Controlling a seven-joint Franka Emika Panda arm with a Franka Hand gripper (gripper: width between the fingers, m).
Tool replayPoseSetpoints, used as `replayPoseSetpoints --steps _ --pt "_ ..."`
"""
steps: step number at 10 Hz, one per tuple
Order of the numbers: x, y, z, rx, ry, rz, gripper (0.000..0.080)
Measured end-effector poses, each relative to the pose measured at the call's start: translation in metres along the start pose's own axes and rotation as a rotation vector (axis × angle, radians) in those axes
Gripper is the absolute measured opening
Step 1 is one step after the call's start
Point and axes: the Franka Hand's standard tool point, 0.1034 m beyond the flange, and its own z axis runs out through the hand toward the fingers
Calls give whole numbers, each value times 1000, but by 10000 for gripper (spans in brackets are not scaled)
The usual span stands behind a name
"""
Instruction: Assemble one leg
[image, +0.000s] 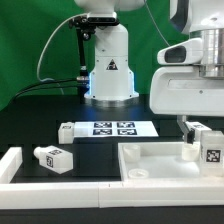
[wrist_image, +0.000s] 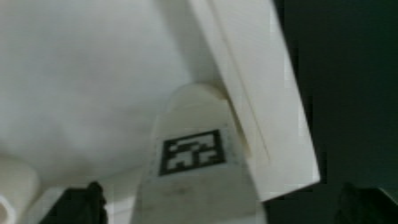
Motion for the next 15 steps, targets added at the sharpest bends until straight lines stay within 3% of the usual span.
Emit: replayPoseSetpoints --steps 2,3,4,5,6,9,13,15 --pt "0 1 1 -6 0 -11 649" --pt "0 2 1 -7 0 9 557" --pt "0 2 1 -6 0 55 375" --pt "0 2 2 -5 -1 131 375" --pt "0 2 2 -5 -1 214 284" --pt "1 2 2 -4 4 467 284" --pt "2 7 1 -28 -7 969 284" --pt "2 8 2 -11 -32 1235 284"
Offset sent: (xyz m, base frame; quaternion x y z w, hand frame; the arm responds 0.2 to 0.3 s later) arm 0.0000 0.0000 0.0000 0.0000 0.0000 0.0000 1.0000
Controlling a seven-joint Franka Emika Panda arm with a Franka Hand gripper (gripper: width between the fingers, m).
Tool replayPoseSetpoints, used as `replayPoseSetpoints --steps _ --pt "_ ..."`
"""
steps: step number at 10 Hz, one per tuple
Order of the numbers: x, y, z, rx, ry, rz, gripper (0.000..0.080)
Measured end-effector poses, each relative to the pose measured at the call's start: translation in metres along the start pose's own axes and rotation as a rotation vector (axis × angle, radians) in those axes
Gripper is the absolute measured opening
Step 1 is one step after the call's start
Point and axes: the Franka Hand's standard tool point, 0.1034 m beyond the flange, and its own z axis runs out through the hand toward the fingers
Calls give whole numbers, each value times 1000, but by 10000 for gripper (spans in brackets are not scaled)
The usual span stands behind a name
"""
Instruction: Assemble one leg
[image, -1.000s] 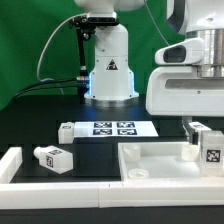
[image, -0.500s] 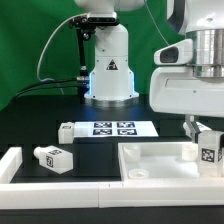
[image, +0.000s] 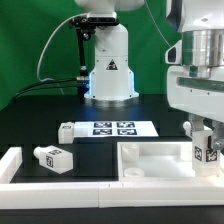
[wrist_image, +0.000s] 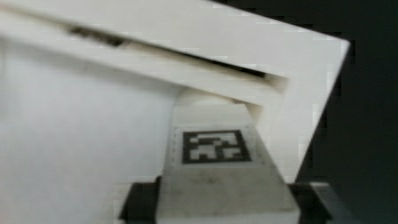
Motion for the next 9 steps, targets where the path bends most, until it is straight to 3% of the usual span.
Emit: replayPoseSetpoints --steps 4,8,9 --pt "-6 -3 0 27 -46 431 288" --pt "-2 -3 0 35 -41 536 288" --pt "-2 -3 0 35 -41 535 444"
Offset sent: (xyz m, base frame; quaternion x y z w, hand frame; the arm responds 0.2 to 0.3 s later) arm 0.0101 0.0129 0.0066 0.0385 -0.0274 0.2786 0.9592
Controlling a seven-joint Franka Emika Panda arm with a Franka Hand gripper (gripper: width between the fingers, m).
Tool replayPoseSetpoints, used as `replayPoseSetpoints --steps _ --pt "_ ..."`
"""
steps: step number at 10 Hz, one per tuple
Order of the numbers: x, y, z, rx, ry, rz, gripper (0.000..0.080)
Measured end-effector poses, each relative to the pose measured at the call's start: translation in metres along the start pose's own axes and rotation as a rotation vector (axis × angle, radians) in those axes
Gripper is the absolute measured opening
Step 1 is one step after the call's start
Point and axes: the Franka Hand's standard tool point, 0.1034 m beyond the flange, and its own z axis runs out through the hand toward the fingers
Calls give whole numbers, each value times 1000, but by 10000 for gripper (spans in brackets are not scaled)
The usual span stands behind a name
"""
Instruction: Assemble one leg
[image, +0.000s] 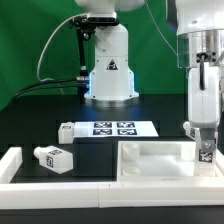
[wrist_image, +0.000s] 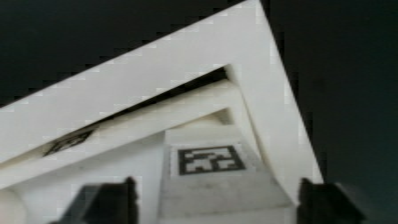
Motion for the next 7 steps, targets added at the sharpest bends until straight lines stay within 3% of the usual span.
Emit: replayPoseSetpoints --steps 1,2,3,4,5,7 --pt "-1 0 -1 1 -2 -6 572" --pt "-8 0 -10 8 -15 -34 572" --pt "-13 -3 -25 30 -38 -49 634" --pt "-15 -5 -41 58 -61 -49 645" --pt "-14 -4 -46 64 -69 -45 645" --pt "-13 -2 -42 60 -63 -46 648"
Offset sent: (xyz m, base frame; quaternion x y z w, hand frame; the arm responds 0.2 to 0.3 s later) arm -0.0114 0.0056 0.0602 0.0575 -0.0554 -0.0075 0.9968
